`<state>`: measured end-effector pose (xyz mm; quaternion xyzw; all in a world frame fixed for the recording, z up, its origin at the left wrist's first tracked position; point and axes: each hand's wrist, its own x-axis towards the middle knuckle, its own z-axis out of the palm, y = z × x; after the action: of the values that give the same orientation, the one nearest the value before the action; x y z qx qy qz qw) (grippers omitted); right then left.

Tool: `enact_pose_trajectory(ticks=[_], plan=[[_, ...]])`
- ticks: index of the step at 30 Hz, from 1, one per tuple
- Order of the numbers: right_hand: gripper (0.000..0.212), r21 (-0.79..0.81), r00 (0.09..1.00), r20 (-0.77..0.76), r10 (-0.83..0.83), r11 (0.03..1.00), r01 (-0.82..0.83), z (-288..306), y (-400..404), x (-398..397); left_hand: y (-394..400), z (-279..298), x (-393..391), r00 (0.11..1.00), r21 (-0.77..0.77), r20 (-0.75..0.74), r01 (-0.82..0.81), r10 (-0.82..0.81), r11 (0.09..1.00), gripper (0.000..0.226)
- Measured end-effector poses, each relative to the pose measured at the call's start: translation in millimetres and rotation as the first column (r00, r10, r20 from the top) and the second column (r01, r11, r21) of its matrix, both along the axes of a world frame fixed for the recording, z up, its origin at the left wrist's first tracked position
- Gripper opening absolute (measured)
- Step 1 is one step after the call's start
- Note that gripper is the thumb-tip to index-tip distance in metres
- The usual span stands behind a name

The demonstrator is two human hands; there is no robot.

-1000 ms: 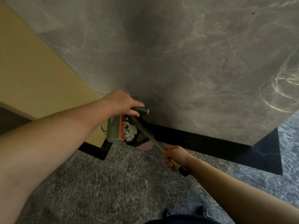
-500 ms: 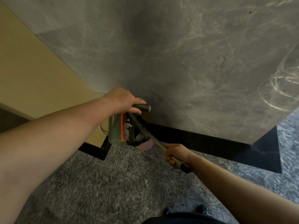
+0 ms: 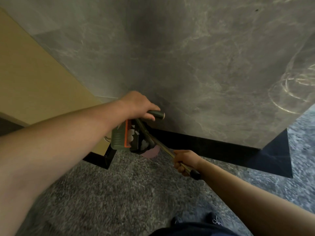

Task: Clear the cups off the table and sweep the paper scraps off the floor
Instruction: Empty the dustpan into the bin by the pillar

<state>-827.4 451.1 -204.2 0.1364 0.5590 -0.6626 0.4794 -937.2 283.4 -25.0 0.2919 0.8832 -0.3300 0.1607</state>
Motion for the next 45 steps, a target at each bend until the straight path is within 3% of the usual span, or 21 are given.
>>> enact_pose_trajectory(ticks=[2,6,11,14,19,25,29,34,40,45], plan=[[0.062,0.005,1.000,-0.013,0.002,1.000,-0.002,1,-1,1,5,3,-1,0.999,0.014,-0.036,0.013,-0.013,1.000,0.057],[0.054,0.007,1.000,-0.025,0.015,1.000,-0.015,4,1,6,20,-17,12,0.995,-0.004,0.099,0.026,-0.026,1.000,0.055],[0.053,0.009,1.000,-0.023,0.009,1.000,-0.009,3,5,9,20,-6,0,0.999,-0.006,-0.014,0.036,-0.036,0.999,0.057],[0.056,0.014,1.000,-0.007,-0.001,1.000,0.001,-1,5,11,34,-25,18,0.994,-0.044,0.085,0.068,-0.064,0.997,0.057],[0.029,-0.004,1.000,0.003,0.000,1.000,0.000,-1,10,12,28,-8,0,0.999,-0.042,-0.012,0.041,-0.042,0.998,0.058],[0.048,0.019,0.999,-0.039,0.024,1.000,-0.023,-3,12,17,36,-24,16,0.995,-0.044,0.081,0.064,-0.060,0.997,0.056],[0.056,0.028,0.999,-0.036,0.004,1.000,-0.003,-5,14,17,28,-10,-2,0.999,-0.011,-0.026,0.025,-0.026,1.000,0.056],[0.050,0.013,0.999,-0.036,0.020,1.000,-0.019,-3,15,17,42,-34,14,0.994,-0.045,0.092,0.066,-0.061,0.997,0.057],[0.051,0.016,0.999,-0.036,0.027,1.000,-0.026,0,19,15,43,-17,-5,0.997,-0.043,-0.009,0.072,-0.072,0.997,0.057],[0.036,0.003,0.999,-0.029,0.026,1.000,-0.026,1,20,13,52,-40,4,0.991,-0.079,0.084,0.112,-0.105,0.991,0.058]])
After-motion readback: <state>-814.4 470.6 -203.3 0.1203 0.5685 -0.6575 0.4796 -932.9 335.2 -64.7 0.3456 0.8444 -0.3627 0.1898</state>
